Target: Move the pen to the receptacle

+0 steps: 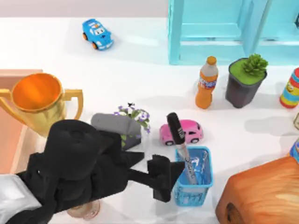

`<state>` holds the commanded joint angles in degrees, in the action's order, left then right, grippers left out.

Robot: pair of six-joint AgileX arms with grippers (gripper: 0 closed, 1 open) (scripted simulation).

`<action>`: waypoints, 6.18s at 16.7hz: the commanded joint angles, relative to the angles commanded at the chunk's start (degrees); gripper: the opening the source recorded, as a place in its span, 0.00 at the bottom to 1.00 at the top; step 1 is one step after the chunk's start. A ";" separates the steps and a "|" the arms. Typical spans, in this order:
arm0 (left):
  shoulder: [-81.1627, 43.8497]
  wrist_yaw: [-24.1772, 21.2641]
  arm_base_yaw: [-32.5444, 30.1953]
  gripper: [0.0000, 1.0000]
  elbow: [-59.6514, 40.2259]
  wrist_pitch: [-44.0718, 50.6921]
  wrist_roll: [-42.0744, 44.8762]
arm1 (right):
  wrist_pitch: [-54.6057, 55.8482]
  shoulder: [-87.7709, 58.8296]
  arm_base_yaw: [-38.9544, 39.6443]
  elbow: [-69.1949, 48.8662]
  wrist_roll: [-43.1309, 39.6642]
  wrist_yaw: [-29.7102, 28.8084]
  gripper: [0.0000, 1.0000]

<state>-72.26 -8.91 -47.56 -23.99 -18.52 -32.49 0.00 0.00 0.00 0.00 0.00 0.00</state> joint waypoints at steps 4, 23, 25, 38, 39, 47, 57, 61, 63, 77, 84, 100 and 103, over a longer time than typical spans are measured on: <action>-10.78 1.57 -1.83 1.00 -4.53 -6.18 -0.97 | 0.00 0.00 0.00 0.00 0.00 0.00 1.00; -28.46 2.04 -2.71 0.47 -10.42 -17.94 -1.20 | 0.00 0.00 0.00 0.00 0.00 0.00 1.00; -28.46 2.04 -2.71 0.32 -10.42 -17.94 -1.20 | 0.00 0.00 0.00 0.00 0.00 0.00 1.00; -27.63 2.09 -2.27 0.00 -11.60 -18.29 -1.02 | 0.00 0.00 0.00 0.00 0.00 0.00 1.00; -27.53 2.00 -2.26 0.00 -11.61 -18.19 -0.98 | 0.00 0.00 0.00 0.00 0.00 0.00 1.00; -13.46 -8.78 3.61 0.00 -13.68 1.15 5.81 | 0.00 0.00 0.00 0.00 0.00 0.00 1.00; 10.53 -21.51 23.62 0.00 -20.34 32.84 13.36 | 0.00 0.00 0.00 0.00 0.00 0.00 1.00; 11.87 -22.69 26.74 0.00 -20.48 35.31 13.78 | 0.00 0.00 0.00 0.00 0.00 0.00 1.00; 11.87 -22.69 26.74 0.00 -20.48 35.31 13.78 | 0.00 0.00 0.00 0.00 0.00 0.00 1.00; 8.11 -24.57 54.08 0.00 -40.10 49.53 57.30 | 0.00 0.00 0.00 0.00 0.00 0.00 1.00; -0.27 -25.16 71.04 0.00 -50.65 73.08 85.21 | 0.00 0.00 0.00 0.00 0.00 0.00 1.00; -6.56 -25.86 75.56 0.00 -52.40 86.07 90.30 | 0.00 0.00 0.00 0.00 0.00 0.00 1.00; -6.52 -25.41 74.65 0.00 -48.73 81.52 89.14 | 0.00 0.00 0.00 0.00 0.00 0.00 1.00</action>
<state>-78.78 -34.31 27.10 -72.72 63.01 56.65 0.00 0.00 0.00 0.00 0.00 0.00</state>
